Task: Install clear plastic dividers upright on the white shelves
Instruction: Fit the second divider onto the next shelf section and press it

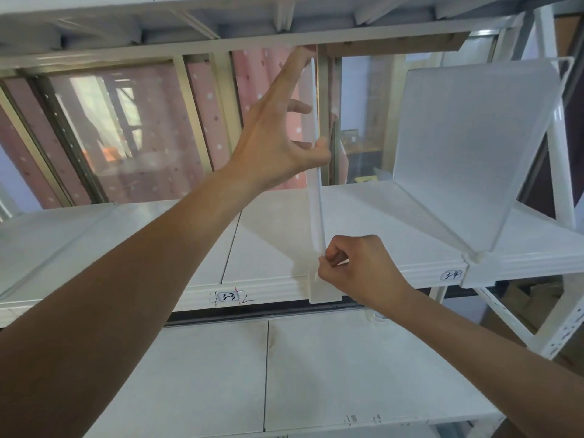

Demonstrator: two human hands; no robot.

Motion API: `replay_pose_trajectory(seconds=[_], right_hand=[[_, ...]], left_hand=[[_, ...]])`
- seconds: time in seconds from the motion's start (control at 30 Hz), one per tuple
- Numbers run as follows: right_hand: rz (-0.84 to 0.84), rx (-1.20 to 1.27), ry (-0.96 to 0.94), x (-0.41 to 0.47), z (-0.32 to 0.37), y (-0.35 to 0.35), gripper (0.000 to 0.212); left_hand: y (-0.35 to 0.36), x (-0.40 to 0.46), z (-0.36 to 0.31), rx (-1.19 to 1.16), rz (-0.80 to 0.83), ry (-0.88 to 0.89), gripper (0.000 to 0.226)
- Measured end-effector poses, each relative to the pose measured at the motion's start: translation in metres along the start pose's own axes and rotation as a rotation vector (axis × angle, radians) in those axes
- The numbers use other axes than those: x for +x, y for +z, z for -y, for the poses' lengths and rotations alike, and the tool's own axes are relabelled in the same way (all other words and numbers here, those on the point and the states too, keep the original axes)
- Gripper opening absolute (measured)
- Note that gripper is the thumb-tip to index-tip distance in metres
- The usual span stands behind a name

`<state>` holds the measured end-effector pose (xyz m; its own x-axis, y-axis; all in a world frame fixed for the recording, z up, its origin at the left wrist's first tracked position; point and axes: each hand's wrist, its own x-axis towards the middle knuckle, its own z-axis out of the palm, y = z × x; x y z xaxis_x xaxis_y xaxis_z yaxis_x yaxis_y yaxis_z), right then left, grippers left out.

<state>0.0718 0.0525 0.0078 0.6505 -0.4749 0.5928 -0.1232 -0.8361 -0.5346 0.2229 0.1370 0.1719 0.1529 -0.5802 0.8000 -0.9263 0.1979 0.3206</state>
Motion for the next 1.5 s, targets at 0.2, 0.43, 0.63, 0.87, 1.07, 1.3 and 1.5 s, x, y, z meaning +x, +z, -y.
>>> replay_pose_trajectory(seconds=[0.2, 0.43, 0.63, 0.87, 1.07, 1.3, 1.5], right_hand=[[-0.035, 0.005, -0.038, -0.002, -0.005, 0.008, 0.016], [-0.042, 0.006, -0.050, -0.003, -0.009, 0.012, 0.016], [-0.043, 0.007, -0.076, -0.002, -0.008, 0.011, 0.018], [-0.060, 0.042, -0.059, -0.002, -0.009, 0.011, 0.018], [-0.070, 0.077, -0.015, -0.004, -0.010, 0.013, 0.019], [-0.107, 0.078, -0.042, -0.006, -0.013, 0.016, 0.019], [-0.120, 0.074, -0.051, -0.007, -0.019, 0.022, 0.017]], left_hand=[[0.004, 0.003, 0.001, -0.035, 0.032, -0.005, 0.098], [0.004, 0.001, 0.004, -0.068, 0.014, -0.022, 0.100], [0.004, 0.002, 0.003, -0.056, 0.018, -0.013, 0.101], [0.006, 0.004, 0.004, -0.037, 0.027, 0.000, 0.103], [0.012, 0.006, -0.001, -0.068, 0.046, 0.022, 0.099], [0.013, 0.005, 0.001, -0.089, 0.021, 0.017, 0.097], [0.015, 0.008, -0.002, -0.096, 0.047, 0.025, 0.097]])
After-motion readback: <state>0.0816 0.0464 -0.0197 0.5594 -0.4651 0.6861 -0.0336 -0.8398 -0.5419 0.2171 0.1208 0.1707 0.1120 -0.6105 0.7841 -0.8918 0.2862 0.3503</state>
